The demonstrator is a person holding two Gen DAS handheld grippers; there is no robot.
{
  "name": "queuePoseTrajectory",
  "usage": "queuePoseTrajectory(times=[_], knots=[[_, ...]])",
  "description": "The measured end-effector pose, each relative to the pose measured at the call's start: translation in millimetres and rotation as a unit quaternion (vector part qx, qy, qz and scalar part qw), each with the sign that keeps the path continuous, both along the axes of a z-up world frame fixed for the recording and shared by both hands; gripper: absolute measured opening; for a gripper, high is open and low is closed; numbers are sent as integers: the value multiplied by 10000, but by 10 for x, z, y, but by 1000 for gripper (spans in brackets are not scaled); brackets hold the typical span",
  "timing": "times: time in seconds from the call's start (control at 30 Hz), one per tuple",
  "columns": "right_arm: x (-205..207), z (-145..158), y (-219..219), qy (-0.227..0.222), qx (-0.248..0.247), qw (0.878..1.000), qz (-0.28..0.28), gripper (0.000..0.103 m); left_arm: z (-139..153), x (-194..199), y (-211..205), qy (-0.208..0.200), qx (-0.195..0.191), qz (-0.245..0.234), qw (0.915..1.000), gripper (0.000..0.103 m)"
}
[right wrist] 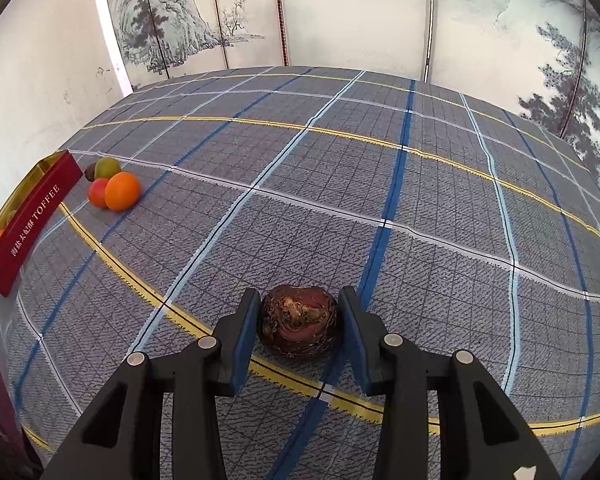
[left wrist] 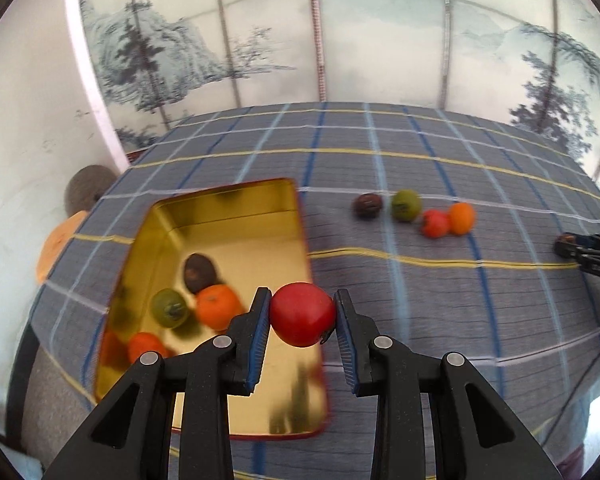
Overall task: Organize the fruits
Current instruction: 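Lower the red tomato with the left gripper into the tin and release, then carry the mangosteen with the right gripper into the tin and release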
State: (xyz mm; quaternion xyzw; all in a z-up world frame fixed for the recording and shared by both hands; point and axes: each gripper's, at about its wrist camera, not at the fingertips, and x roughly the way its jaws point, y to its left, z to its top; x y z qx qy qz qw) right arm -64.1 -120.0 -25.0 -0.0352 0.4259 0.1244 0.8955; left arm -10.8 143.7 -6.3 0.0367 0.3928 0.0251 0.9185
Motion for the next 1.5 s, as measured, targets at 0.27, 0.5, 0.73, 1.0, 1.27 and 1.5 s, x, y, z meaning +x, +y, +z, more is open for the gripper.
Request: queuePoseTrajectory(times=[0.27, 0.5, 0.73, 1.0, 1.27, 1.5], knots=[[-6, -6, 30, -8, -88, 10000, 23, 41, -190, 18, 330, 127, 234, 426, 9987, 33], [-8, -5, 34, -11, -86, 10000, 25, 41, -315, 52, 448, 225, 421, 607, 9970, 34], [-21, 1, 36, -9, -30, 10000, 24, 39, -362, 61, 519, 243, 545, 706, 9957, 36], [-121, 24, 131, 59, 136, 9998, 102, 38, -291, -18, 585, 68, 624, 841, 9945, 61], [-226, 238, 513, -27, 449, 9978, 483, 38, -169, -236, 790, -94, 353, 1126, 9930, 66], [-272, 592, 1448, -199, 695, 9853, 1547, 38, -77, -480, 1110, -178, -75, 1458, 9891, 66]])
